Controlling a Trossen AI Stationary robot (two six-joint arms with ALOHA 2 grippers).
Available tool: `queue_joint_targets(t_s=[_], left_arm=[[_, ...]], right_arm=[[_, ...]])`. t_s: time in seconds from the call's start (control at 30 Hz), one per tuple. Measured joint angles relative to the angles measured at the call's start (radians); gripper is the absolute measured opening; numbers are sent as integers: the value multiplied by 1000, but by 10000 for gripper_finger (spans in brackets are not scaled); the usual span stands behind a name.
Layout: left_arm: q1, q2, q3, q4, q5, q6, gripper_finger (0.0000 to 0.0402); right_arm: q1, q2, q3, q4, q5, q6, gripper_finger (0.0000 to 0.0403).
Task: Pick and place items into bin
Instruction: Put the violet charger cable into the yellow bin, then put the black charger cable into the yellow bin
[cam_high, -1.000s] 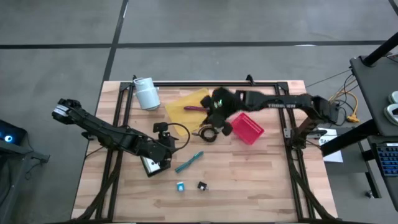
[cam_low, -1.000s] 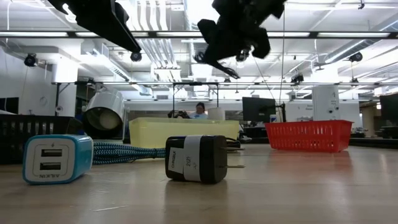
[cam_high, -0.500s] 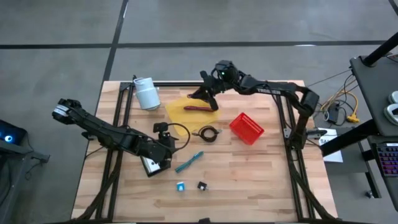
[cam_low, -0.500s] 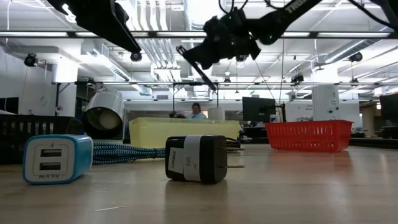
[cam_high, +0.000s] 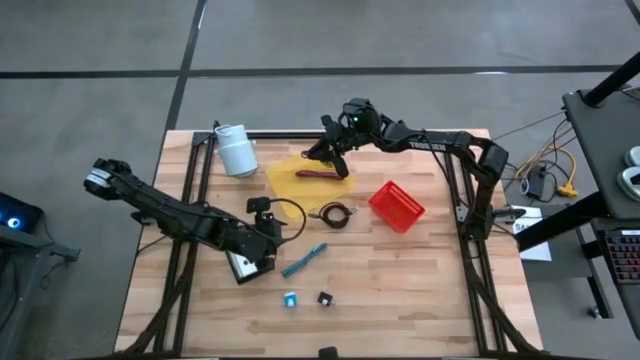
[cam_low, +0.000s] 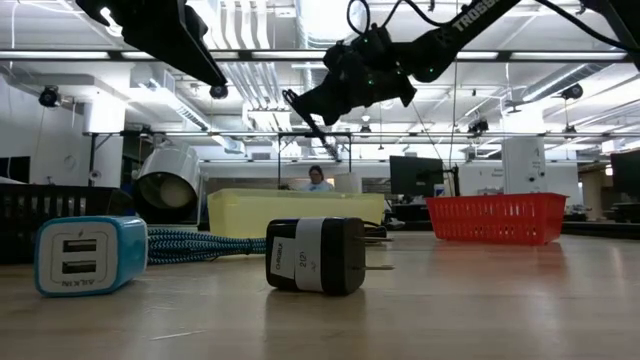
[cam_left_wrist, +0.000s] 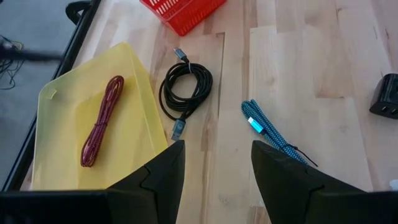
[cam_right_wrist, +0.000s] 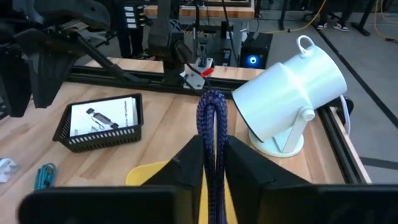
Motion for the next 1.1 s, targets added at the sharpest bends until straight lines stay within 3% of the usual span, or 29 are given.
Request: queue_joint_targets(t_s=[0.27, 0.5, 0.7, 0.83, 0.93, 1.1], left_arm=[[0, 0, 0, 1, 0, 0, 169], [0, 0, 0, 0, 0, 0, 169], [0, 0, 0, 1, 0, 0, 169], [0, 0, 0, 0, 0, 0, 169], [0, 0, 0, 0, 0, 0, 169], [0, 0, 0, 1, 0, 0, 169]], right_arm=[[0, 0, 0, 3, 2, 0, 126], [5, -20, 0, -6, -16, 106, 158], [35, -24, 1, -43, -158, 121, 171], [72, -26, 1, -101, -240, 25, 182], [103, -28, 1, -151, -234, -34, 188], [160, -46, 0, -234, -131, -58, 184]])
